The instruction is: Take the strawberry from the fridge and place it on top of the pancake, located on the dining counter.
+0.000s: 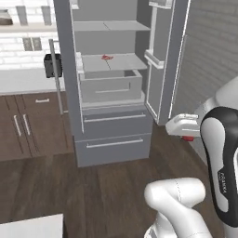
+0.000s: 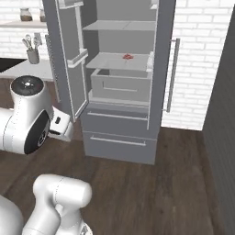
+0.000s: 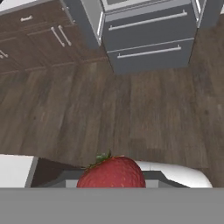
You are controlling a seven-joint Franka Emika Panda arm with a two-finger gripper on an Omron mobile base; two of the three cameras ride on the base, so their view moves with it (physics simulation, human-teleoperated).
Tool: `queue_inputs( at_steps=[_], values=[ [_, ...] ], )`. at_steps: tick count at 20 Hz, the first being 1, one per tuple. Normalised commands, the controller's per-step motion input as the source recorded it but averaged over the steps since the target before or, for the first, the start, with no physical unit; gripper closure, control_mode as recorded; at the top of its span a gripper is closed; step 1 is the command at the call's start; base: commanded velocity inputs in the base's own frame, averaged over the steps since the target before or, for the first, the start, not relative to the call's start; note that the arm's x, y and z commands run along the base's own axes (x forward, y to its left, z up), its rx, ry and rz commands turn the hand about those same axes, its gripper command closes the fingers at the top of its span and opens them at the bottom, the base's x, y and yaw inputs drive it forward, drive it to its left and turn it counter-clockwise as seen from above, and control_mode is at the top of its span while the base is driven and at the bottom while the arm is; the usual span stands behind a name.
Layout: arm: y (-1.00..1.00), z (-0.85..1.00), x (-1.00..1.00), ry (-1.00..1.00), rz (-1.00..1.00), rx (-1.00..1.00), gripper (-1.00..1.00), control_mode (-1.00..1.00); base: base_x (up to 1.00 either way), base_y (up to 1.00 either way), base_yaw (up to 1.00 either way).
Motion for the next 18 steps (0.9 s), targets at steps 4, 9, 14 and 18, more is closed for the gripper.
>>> queue_inputs(
  at_steps=[4, 9, 14, 18],
  values=[
    [0.0, 0.0, 0.0, 0.0, 0.0, 0.0, 1.0, 1.0, -0.94, 0.14, 0.06],
    [0.0, 0.0, 0.0, 0.0, 0.0, 0.0, 1.0, 1.0, -0.73, 0.41, 0.23],
    [0.0, 0.0, 0.0, 0.0, 0.0, 0.0, 1.0, 1.0, -0.76, 0.26, 0.28],
    [0.0, 0.0, 0.0, 0.0, 0.0, 0.0, 1.0, 1.0, -0.78, 0.1, 0.33]
  ],
)
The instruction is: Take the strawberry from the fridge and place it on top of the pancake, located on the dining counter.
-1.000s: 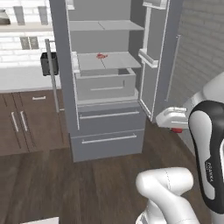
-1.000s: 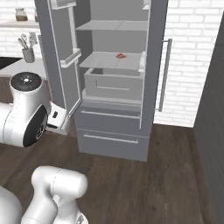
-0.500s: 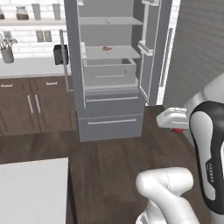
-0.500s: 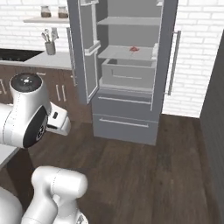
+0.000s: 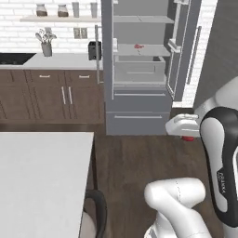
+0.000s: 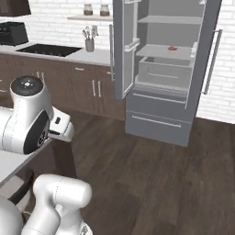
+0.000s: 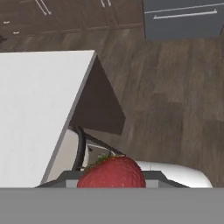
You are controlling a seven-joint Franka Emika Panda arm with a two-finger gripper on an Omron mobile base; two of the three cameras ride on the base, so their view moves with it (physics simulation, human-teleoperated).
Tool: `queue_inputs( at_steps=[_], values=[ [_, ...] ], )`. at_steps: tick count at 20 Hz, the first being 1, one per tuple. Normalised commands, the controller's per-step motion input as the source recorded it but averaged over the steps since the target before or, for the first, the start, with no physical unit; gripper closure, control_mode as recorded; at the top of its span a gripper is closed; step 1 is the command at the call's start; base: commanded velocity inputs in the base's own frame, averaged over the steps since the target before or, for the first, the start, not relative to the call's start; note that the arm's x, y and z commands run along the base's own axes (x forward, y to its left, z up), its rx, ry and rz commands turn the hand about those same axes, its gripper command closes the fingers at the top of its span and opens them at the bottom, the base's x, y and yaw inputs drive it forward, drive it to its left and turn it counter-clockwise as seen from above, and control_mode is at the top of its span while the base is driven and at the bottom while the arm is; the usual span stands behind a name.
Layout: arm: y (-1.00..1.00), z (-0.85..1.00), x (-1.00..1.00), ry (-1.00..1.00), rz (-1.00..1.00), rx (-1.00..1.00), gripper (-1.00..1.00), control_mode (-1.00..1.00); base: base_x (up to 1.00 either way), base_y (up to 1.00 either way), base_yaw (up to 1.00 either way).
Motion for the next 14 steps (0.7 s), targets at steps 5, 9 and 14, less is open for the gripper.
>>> queue_inputs(
  at_steps=[5, 9, 14],
  values=[
    [0.0, 0.0, 0.0, 0.0, 0.0, 0.0, 1.0, 1.0, -0.8, 0.01, 0.39],
    [0.0, 0.0, 0.0, 0.0, 0.0, 0.0, 1.0, 1.0, -0.78, 0.0, 0.38],
    [0.0, 0.0, 0.0, 0.0, 0.0, 0.0, 1.0, 1.0, -0.82, 0.0, 0.37]
  ],
)
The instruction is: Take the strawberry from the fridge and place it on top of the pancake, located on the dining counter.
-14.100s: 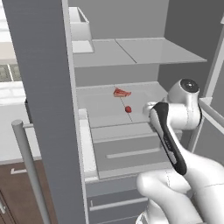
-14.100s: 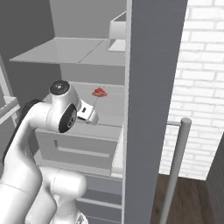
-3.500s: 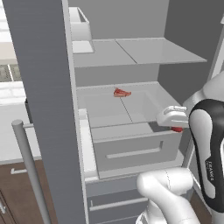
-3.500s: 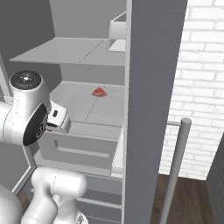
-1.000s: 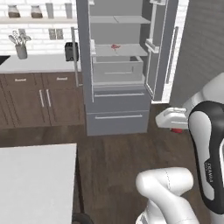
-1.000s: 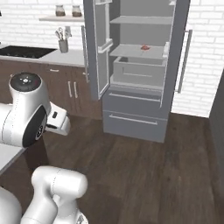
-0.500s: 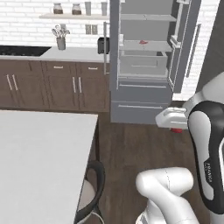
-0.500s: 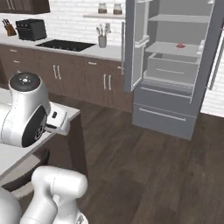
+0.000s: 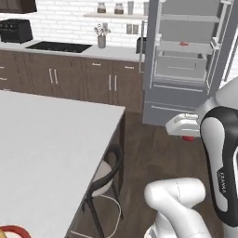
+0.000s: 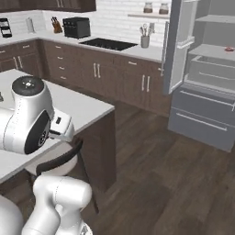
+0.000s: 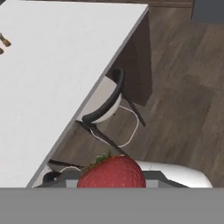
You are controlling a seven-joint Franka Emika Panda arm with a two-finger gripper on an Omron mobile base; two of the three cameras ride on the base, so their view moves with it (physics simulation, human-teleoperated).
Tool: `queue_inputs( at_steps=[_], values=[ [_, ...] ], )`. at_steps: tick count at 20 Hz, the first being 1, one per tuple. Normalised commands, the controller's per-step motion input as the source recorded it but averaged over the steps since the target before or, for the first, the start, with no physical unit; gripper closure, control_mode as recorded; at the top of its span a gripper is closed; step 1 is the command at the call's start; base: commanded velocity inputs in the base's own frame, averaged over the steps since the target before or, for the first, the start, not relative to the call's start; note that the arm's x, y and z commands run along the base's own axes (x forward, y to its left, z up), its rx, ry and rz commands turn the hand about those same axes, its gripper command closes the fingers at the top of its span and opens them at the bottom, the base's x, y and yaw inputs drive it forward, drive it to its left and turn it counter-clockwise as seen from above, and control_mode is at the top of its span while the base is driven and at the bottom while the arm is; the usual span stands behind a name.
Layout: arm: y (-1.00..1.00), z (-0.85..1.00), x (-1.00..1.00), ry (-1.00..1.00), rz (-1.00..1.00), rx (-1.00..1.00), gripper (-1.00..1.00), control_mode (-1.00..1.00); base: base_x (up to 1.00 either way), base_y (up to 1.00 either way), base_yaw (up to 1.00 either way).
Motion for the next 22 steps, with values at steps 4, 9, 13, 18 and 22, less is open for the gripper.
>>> queue_inputs(
  at_steps=[4, 9, 13, 18, 22],
  values=[
    [0.0, 0.0, 0.0, 0.0, 0.0, 0.0, 1.0, 1.0, -0.82, 0.01, 0.37],
    [0.0, 0.0, 0.0, 0.0, 0.0, 0.0, 1.0, 1.0, -0.83, 0.04, 0.36],
    [0.0, 0.0, 0.0, 0.0, 0.0, 0.0, 1.0, 1.0, -0.76, 0.0, 0.35],
    [0.0, 0.0, 0.0, 0.0, 0.0, 0.0, 1.0, 1.0, -0.21, 0.0, 0.41],
    [0.0, 0.0, 0.0, 0.0, 0.0, 0.0, 1.0, 1.0, 0.13, -0.04, 0.42]
  ],
)
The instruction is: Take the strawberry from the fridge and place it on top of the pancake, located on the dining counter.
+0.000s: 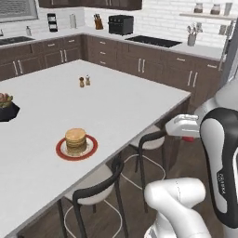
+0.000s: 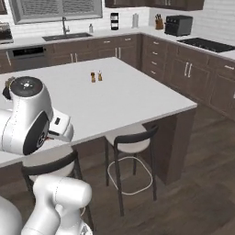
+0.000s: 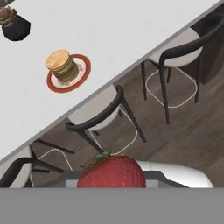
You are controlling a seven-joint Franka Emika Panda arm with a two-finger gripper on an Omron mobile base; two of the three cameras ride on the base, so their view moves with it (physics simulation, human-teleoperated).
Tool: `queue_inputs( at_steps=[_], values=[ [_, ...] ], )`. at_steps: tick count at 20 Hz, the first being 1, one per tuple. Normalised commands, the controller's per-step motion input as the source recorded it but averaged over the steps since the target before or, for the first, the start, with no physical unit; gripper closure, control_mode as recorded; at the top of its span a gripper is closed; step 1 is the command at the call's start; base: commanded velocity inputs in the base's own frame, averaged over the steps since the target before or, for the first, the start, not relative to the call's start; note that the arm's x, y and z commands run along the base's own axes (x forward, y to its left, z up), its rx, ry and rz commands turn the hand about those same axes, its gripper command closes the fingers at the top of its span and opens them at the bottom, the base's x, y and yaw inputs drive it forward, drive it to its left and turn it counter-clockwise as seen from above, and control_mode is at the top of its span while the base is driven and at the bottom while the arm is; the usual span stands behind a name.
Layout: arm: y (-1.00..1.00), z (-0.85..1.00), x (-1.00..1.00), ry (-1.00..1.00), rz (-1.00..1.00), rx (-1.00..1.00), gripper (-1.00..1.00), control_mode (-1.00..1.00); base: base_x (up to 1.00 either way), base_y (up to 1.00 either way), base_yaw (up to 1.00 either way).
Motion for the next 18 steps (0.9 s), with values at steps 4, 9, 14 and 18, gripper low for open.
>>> queue_inputs(
  at_steps=[4, 9, 14, 18],
  values=[
    [0.0, 0.0, 0.0, 0.0, 0.0, 0.0, 1.0, 1.0, 0.31, -0.19, 0.36],
    [0.0, 0.0, 0.0, 0.0, 0.0, 0.0, 1.0, 1.0, 0.33, -0.18, 0.29],
    [0.0, 0.0, 0.0, 0.0, 0.0, 0.0, 1.0, 1.0, 0.29, -0.09, 0.24],
    [0.0, 0.0, 0.0, 0.0, 0.0, 0.0, 1.0, 1.0, 0.52, -0.01, 0.35]
  ],
)
